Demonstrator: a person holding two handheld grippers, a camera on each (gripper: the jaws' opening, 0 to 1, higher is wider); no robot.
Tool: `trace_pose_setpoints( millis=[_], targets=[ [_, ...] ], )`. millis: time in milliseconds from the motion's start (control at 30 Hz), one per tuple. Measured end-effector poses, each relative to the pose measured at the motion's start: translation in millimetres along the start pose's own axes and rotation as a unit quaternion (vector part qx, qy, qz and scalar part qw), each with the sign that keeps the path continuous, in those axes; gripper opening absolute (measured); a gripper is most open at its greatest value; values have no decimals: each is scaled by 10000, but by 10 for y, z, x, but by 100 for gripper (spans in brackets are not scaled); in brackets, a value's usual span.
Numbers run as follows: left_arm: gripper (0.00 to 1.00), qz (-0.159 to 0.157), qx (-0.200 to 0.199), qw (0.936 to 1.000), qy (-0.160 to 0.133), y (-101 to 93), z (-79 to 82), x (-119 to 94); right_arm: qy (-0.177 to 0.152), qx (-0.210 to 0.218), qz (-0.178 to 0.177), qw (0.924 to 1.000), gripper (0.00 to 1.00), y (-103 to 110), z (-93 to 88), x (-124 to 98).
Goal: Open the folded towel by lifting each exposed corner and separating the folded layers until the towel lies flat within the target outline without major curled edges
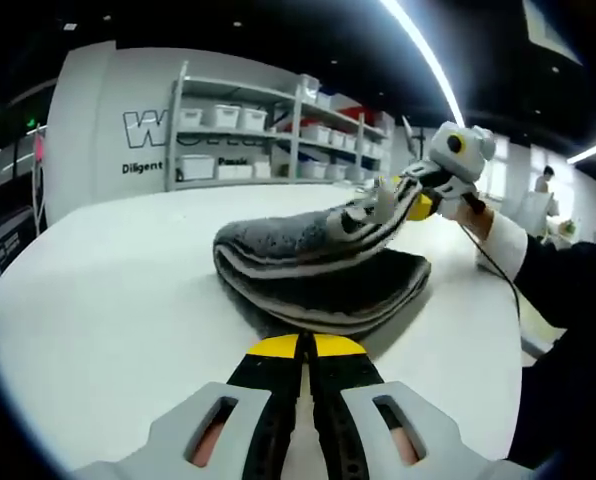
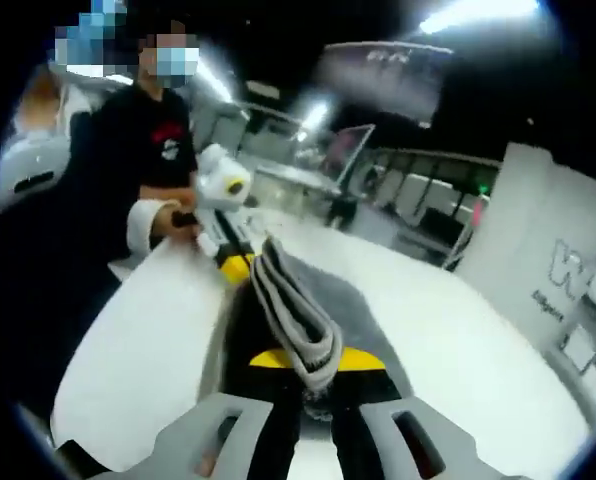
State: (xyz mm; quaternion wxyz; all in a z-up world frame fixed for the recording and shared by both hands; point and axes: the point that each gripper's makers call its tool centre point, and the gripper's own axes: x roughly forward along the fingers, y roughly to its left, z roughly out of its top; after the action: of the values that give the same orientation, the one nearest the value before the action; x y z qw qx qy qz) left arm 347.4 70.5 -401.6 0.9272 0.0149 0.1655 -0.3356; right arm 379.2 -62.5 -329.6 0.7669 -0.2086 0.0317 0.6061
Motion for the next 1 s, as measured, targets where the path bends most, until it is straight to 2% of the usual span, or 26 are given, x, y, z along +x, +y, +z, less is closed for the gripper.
trace_pose_setpoints(
  millis=[33, 200, 433, 633, 1000],
  targets=[
    [2, -2, -4, 10000, 1, -1, -1, 0, -108, 199, -16, 9997, 3, -63, 7, -9],
    [2, 13, 25, 10000, 6, -15, -4, 4, -326, 422, -23, 9986, 3, -210, -7, -39],
    [2, 24, 55, 10000, 5, -25, -9, -1, -571, 734, -23, 9957, 3, -217, -2, -13],
    [2, 12, 0, 10000, -14, -28, -8, -11, -957, 1048, -87, 9898, 3, -307, 53, -8],
    [2, 21, 56, 10000, -25, -59, -18, -26, -1141, 919, -411, 9884, 3, -345, 112, 144]
  ],
)
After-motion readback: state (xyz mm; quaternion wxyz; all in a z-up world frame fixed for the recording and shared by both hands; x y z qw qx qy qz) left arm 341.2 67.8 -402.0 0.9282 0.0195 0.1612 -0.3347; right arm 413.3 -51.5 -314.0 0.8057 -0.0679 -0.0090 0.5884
